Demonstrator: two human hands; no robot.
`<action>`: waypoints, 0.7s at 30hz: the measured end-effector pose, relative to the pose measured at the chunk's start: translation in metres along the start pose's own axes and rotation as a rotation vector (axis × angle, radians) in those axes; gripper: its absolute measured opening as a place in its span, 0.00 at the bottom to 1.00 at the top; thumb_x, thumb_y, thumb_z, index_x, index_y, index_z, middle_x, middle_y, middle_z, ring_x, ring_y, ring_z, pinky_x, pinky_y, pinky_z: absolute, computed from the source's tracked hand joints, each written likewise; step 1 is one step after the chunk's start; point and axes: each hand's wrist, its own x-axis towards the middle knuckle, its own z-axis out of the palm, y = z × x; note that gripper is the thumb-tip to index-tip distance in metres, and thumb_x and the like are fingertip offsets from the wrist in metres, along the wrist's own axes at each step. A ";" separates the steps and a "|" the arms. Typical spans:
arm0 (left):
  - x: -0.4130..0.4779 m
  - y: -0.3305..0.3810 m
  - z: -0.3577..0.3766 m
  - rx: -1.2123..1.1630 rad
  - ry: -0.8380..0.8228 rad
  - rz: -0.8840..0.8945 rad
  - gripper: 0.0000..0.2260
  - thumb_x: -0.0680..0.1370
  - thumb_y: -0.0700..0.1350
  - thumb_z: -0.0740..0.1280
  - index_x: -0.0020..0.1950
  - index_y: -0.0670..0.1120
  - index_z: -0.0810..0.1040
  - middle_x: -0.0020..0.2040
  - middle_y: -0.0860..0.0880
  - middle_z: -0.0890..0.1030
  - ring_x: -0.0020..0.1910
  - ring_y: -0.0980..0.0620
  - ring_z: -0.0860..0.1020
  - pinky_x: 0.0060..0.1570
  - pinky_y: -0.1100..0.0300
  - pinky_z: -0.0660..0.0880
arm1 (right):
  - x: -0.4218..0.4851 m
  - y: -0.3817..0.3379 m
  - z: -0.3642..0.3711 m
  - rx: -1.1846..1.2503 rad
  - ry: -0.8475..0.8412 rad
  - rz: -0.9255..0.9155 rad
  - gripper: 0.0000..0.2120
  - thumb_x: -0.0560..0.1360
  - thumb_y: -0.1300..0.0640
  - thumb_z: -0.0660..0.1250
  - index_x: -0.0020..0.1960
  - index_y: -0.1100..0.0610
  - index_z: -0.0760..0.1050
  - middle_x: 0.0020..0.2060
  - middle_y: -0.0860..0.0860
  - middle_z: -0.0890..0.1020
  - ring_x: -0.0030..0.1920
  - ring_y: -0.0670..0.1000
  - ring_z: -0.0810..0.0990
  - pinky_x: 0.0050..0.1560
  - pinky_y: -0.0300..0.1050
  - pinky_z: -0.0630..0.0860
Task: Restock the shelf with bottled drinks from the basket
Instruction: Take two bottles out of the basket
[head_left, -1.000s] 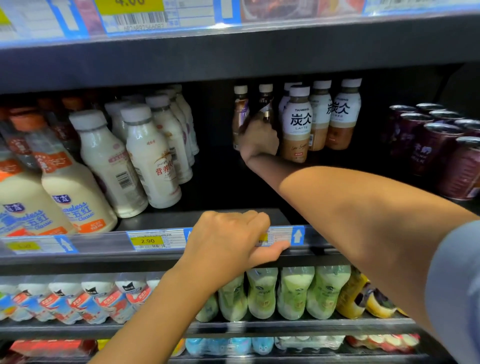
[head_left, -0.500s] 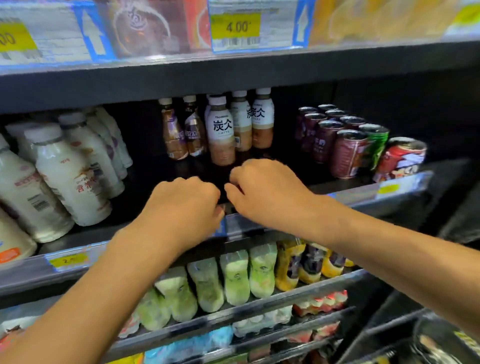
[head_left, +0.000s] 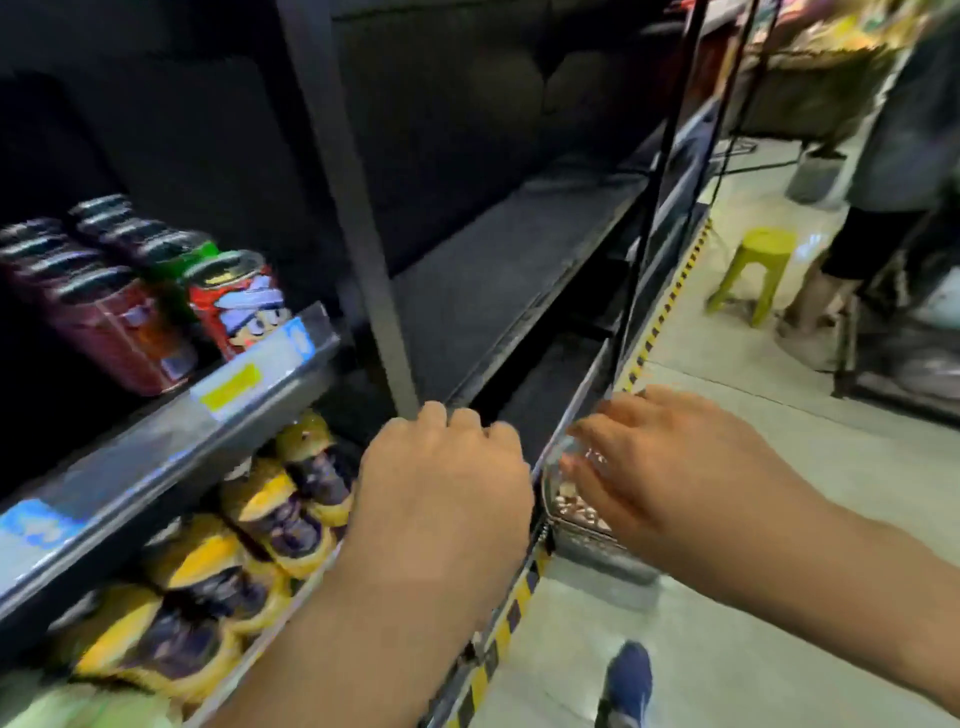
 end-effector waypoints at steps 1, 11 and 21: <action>0.026 0.020 0.017 -0.016 -0.019 0.061 0.09 0.69 0.47 0.74 0.36 0.45 0.76 0.32 0.44 0.76 0.33 0.42 0.77 0.30 0.53 0.65 | -0.003 0.031 0.012 -0.007 -0.029 0.072 0.24 0.79 0.42 0.47 0.43 0.52 0.78 0.38 0.51 0.80 0.39 0.59 0.78 0.39 0.54 0.77; 0.255 0.155 0.189 0.012 -0.379 0.145 0.10 0.81 0.46 0.60 0.59 0.47 0.77 0.56 0.46 0.80 0.56 0.44 0.77 0.44 0.55 0.62 | 0.044 0.244 0.123 -0.016 -0.359 0.405 0.21 0.76 0.42 0.50 0.49 0.51 0.79 0.44 0.51 0.83 0.45 0.57 0.82 0.43 0.50 0.77; 0.400 0.218 0.398 -0.088 -0.818 0.204 0.12 0.80 0.45 0.59 0.60 0.47 0.78 0.60 0.46 0.80 0.59 0.45 0.79 0.52 0.54 0.73 | 0.161 0.365 0.317 0.179 -0.632 0.533 0.18 0.77 0.46 0.63 0.64 0.53 0.74 0.58 0.54 0.80 0.58 0.57 0.79 0.56 0.49 0.75</action>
